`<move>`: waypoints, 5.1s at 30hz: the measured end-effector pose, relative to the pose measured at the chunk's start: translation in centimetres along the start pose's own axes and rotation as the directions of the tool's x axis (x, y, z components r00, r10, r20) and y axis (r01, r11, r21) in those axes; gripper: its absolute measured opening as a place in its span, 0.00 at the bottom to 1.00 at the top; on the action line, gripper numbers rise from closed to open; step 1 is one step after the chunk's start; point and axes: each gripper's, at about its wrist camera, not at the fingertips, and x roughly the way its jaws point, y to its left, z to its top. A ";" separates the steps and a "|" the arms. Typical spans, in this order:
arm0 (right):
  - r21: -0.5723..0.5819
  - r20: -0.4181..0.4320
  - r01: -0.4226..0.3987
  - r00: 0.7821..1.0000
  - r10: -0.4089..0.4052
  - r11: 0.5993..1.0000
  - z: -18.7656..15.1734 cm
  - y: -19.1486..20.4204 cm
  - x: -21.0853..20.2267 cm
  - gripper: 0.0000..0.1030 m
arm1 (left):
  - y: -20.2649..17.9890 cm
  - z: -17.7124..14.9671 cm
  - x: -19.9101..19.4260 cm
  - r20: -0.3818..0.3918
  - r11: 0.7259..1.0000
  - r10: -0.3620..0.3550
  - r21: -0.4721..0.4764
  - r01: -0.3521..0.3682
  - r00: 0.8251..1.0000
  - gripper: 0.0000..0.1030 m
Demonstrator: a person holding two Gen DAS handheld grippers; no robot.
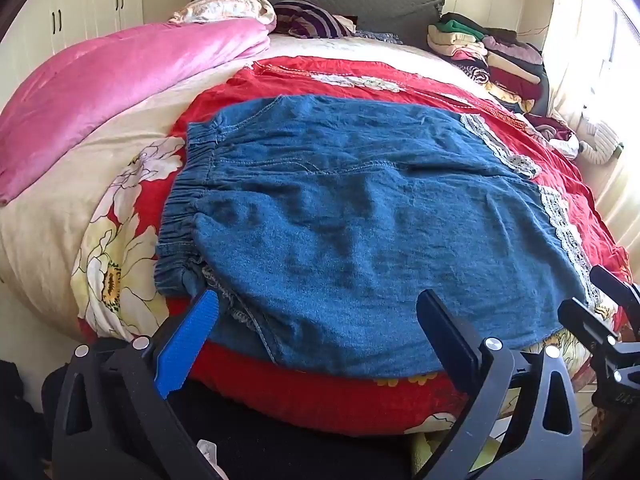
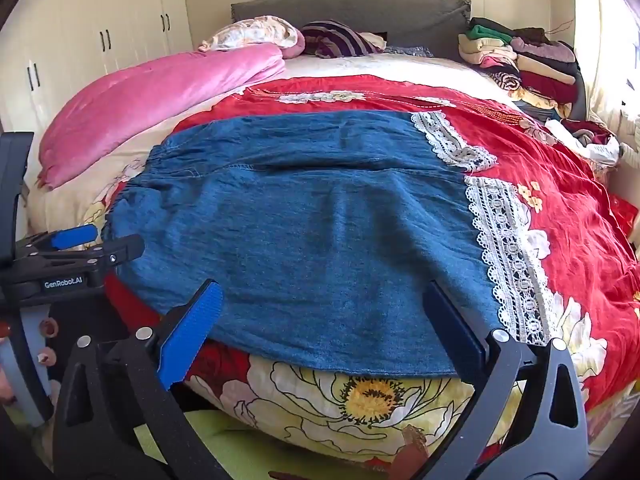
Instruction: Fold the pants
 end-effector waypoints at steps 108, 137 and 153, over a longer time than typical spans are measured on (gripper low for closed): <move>-0.061 -0.113 -0.263 0.960 0.255 0.963 13.6 3.3 11.4 0.92 | 10.3 8.8 6.2 -0.067 0.987 0.071 -0.139 -0.079 0.995 0.96; -0.447 -0.217 -0.224 0.966 0.138 0.866 21.8 8.5 26.2 0.92 | 13.6 17.5 16.8 -0.087 0.998 0.006 -0.059 -0.011 0.996 0.39; -0.604 -0.160 -0.270 0.963 0.217 0.750 20.9 11.8 25.1 0.34 | 10.4 15.1 8.7 0.146 0.999 -0.005 0.054 -0.003 0.989 0.33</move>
